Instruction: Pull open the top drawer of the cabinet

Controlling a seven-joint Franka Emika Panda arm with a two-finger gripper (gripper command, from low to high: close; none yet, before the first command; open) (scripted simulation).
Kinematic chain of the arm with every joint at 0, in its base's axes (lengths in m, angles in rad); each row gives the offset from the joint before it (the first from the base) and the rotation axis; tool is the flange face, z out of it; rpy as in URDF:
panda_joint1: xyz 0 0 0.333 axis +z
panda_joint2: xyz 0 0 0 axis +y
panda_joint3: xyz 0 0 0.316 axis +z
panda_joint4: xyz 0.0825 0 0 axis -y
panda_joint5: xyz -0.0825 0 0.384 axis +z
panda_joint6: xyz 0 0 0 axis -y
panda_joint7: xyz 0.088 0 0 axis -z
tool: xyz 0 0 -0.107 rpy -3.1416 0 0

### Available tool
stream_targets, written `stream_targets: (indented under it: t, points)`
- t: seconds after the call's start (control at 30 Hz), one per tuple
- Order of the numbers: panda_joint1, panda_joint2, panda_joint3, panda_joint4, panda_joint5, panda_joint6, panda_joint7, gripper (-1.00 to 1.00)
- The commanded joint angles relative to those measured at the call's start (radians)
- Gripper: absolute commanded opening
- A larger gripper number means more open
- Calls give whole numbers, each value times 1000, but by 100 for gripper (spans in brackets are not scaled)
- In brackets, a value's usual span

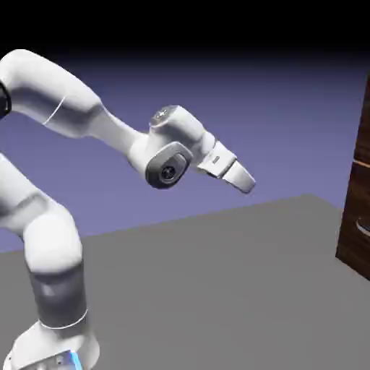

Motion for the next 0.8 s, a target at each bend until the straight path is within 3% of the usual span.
stream_targets:
  t: [0.0, 0.77]
  points:
    - [-36, -10, 22, 23, 39, -7, -42, 0]
    - [-870, -242, 539, 562, 928, -169, -1001, 0]
